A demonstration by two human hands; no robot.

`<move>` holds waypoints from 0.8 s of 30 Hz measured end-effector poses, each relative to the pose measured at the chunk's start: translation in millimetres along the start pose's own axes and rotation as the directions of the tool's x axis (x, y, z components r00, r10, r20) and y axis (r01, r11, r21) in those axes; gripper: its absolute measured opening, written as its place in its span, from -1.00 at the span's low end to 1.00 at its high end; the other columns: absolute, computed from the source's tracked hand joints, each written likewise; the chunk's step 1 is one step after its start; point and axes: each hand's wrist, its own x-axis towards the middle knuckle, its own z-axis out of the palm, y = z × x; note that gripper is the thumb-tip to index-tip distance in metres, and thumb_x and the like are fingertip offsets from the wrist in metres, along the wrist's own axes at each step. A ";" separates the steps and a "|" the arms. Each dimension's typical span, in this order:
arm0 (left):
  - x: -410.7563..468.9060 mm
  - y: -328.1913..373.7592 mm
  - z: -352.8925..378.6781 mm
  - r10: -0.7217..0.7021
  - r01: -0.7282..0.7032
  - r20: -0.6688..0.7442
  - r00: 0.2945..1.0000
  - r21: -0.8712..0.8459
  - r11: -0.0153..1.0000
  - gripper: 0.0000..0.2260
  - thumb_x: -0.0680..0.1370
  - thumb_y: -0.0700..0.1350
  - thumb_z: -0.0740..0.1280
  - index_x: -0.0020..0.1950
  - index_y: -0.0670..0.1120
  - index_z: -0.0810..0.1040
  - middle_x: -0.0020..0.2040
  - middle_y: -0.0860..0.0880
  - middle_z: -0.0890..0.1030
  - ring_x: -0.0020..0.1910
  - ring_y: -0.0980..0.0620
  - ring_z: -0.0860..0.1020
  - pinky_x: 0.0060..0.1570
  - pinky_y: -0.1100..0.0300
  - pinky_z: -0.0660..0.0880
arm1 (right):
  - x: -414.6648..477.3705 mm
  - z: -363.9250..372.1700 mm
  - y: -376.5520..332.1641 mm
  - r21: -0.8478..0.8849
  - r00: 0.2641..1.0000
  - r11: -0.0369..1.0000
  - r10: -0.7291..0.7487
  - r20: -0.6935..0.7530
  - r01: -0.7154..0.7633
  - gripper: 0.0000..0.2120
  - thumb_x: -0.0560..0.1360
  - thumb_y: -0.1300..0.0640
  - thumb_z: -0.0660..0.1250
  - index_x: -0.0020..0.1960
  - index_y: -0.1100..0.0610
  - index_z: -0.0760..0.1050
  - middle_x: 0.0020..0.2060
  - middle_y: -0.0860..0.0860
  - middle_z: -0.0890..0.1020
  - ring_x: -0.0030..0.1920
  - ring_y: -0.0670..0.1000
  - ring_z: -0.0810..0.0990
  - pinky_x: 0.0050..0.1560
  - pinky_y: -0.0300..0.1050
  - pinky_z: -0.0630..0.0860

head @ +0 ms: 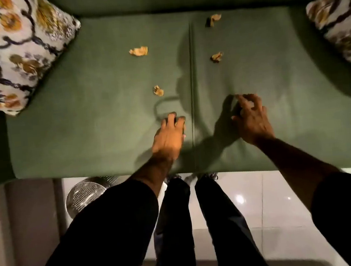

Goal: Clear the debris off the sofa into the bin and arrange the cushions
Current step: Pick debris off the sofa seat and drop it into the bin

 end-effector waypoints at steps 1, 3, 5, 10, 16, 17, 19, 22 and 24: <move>3.0 -0.2 1.7 0.001 -0.001 -0.015 1.000 -0.012 1.000 -0.59 0.58 -0.10 0.36 0.41 -0.05 0.37 0.39 -0.13 0.35 0.30 -0.15 0.43 0.15 -0.04 0.54 | 2.1 6.5 0.1 0.017 0.999 1.000 -0.006 -0.044 0.007 -0.46 0.57 0.07 0.34 0.50 -0.03 0.27 0.48 0.11 0.21 0.38 0.30 0.29 0.36 0.20 0.39; 3.9 -3.2 3.8 -0.018 0.014 -0.059 0.998 -0.066 0.998 -0.69 0.60 -0.14 0.31 0.34 -0.07 0.45 0.29 -0.13 0.44 0.25 -0.14 0.47 0.07 -0.04 0.54 | 3.9 16.1 0.1 0.050 0.992 0.998 0.037 -0.123 -0.031 -0.59 0.55 0.13 0.34 0.38 0.05 0.39 0.38 0.16 0.31 0.30 0.27 0.37 0.29 0.11 0.44; 3.0 -8.1 2.1 -0.035 0.026 -0.084 0.996 -0.107 0.994 -0.77 0.59 -0.17 0.30 0.24 -0.06 0.56 0.21 -0.11 0.52 0.18 -0.12 0.51 0.05 -0.02 0.53 | 4.6 22.7 -1.6 0.104 0.982 0.993 0.078 -0.172 -0.061 -0.74 0.55 0.19 0.31 0.24 0.11 0.46 0.27 0.20 0.39 0.20 0.24 0.45 0.17 -0.06 0.43; 12.0 -27.2 -23.6 -0.187 0.158 -0.099 0.977 -0.247 0.956 -0.80 0.58 -0.14 0.32 0.16 -0.02 0.65 0.35 0.00 0.50 0.20 -0.09 0.57 0.21 0.06 0.49 | 10.1 23.4 -6.7 0.110 0.991 0.992 0.069 -0.111 -0.057 -0.84 0.57 0.27 0.19 0.05 0.14 0.53 0.11 0.20 0.46 0.06 0.23 0.51 0.03 -0.11 0.42; 58.4 -44.5 -71.4 -0.106 0.092 -0.087 0.991 -0.151 0.984 -0.72 0.45 -0.24 0.43 0.12 0.01 0.70 0.56 0.07 0.29 0.37 -0.10 0.37 0.30 0.06 0.43 | 11.2 32.4 -12.6 0.133 0.992 0.990 0.071 -0.104 -0.057 -0.79 0.58 0.32 0.18 0.03 0.12 0.56 0.16 0.19 0.47 0.02 0.18 0.54 0.04 -0.18 0.41; 65.8 -47.7 -73.9 -0.050 0.046 -0.041 0.998 -0.099 0.994 -0.77 0.45 -0.25 0.45 0.02 0.01 0.73 0.57 0.07 0.26 0.37 -0.11 0.35 0.29 0.05 0.43 | 10.4 34.1 -12.0 0.130 0.993 0.991 0.052 -0.109 -0.038 -0.79 0.58 0.32 0.18 0.02 0.12 0.56 0.15 0.19 0.47 -0.01 0.16 0.53 0.03 -0.19 0.40; 77.8 -52.1 -76.5 -0.010 0.013 0.021 1.000 -0.114 0.993 -0.80 0.41 -0.27 0.48 -0.06 0.00 0.71 0.50 0.05 0.35 0.36 -0.10 0.35 0.29 0.04 0.42 | 6.8 36.3 -11.0 0.118 0.995 0.993 0.016 -0.099 -0.004 -0.78 0.59 0.32 0.17 0.01 0.10 0.55 0.10 0.15 0.46 -0.06 0.09 0.49 0.00 -0.19 0.39; 89.0 -58.6 -72.3 -0.060 0.066 0.032 0.998 -0.253 0.965 -0.81 0.39 -0.32 0.46 -0.10 -0.06 0.64 0.13 -0.04 0.66 0.20 -0.07 0.55 0.23 0.06 0.46 | -2.4 44.3 -12.6 0.095 0.996 0.995 -0.012 -0.091 0.021 -0.79 0.57 0.32 0.17 -0.01 0.08 0.53 0.05 0.10 0.44 -0.10 0.03 0.45 -0.05 -0.24 0.34; 87.4 -60.5 -65.3 -0.154 0.145 -0.001 0.988 -0.334 0.931 -0.86 0.41 -0.28 0.46 -0.08 -0.12 0.73 0.03 -0.10 0.68 0.07 -0.10 0.63 0.16 0.07 0.52 | -10.7 53.8 -21.3 0.098 0.996 0.995 -0.017 -0.088 0.026 -0.79 0.55 0.33 0.18 -0.01 0.10 0.54 0.06 0.12 0.50 -0.07 0.04 0.47 -0.04 -0.23 0.37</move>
